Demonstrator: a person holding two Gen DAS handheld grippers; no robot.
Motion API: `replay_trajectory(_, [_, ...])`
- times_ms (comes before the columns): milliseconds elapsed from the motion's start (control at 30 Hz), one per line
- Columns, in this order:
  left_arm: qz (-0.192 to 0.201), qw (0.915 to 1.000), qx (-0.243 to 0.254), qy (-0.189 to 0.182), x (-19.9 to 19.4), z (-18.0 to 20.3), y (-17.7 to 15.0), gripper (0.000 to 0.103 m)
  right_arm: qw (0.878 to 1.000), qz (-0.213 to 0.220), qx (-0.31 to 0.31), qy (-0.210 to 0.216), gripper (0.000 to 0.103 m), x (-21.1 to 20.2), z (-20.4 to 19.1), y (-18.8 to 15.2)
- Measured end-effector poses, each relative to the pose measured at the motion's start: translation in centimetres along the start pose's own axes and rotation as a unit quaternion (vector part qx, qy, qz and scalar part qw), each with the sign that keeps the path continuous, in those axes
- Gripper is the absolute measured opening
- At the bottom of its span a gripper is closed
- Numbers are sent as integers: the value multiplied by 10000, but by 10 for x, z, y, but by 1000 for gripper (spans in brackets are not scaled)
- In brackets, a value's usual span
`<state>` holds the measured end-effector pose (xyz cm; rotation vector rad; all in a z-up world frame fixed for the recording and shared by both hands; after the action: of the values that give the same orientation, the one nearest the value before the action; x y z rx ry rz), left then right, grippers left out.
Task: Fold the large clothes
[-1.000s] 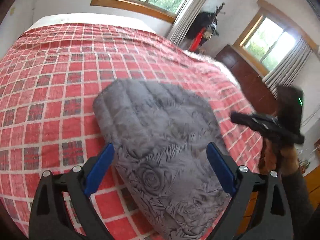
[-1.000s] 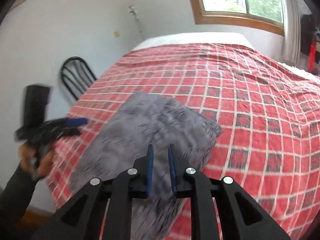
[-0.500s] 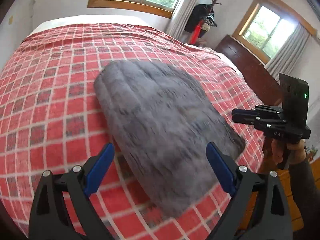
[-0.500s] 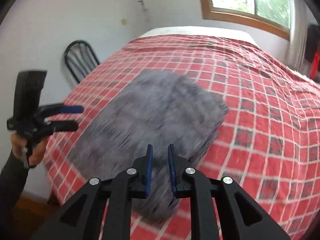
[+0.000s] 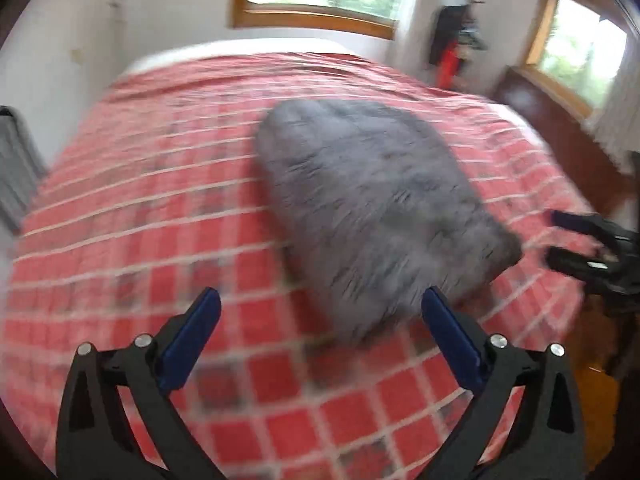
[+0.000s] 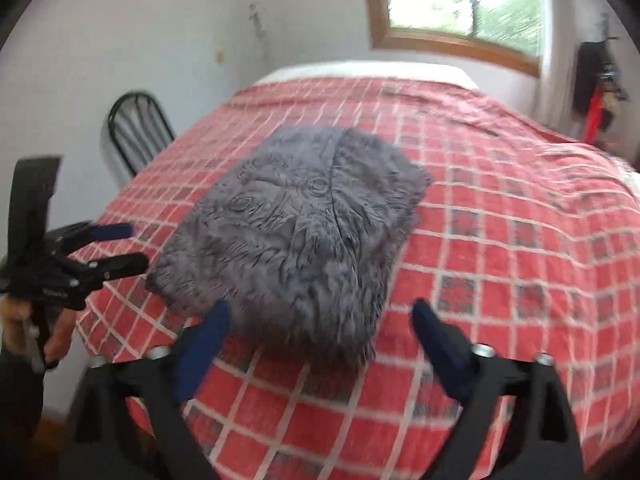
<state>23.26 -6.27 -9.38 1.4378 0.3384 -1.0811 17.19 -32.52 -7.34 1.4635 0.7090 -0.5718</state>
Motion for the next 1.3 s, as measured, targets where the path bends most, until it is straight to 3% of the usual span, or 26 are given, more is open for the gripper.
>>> replay_trajectory(100, [103,9995,-61,295,-28,12,-33,100,9970,104,-13,-762,99,-25,-20,-27])
replay_trajectory(200, [367,9976,-83,584,-55,28,-60,100,9954,1,183,-940,99,-45,-32,-50])
replay_trajectory(267, [433,9972,-181,588,-72,39,-76,100,9930,76,260,-1146,99,-59,-37,-63])
replay_trajectory(333, [501,9964,-225,651,-84,46,-86,100,9922,106,244,-1218,99,-73,-43,-73])
replay_trajectory(500, [786,9871,-164,1386,-119,64,-112,100,9899,386,181,-1349,99,-109,-61,-89])
replay_trajectory(600, [895,9841,4,1535,-137,74,-118,100,9906,492,219,-1258,99,-127,-65,-92])
replay_trajectory(867, [1177,9847,-48,1284,-173,85,-122,100,9883,802,267,-1272,99,-160,-69,-91])
replay_trajectory(1300, [1223,9863,-251,1080,-178,92,-125,100,9876,887,286,-1265,99,-170,-69,-93])
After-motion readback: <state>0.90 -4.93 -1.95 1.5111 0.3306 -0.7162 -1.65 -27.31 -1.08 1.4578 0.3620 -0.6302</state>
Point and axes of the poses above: each gripper's, at about its wrist camera, not at the fingertips, and x roughly the way its jaws point, z to its right, y to its top, the point moved 1 cm from there along x, roughly the way its jaws point, and after that the axes turned 7 degrees about -y, right-handed, at the moved point
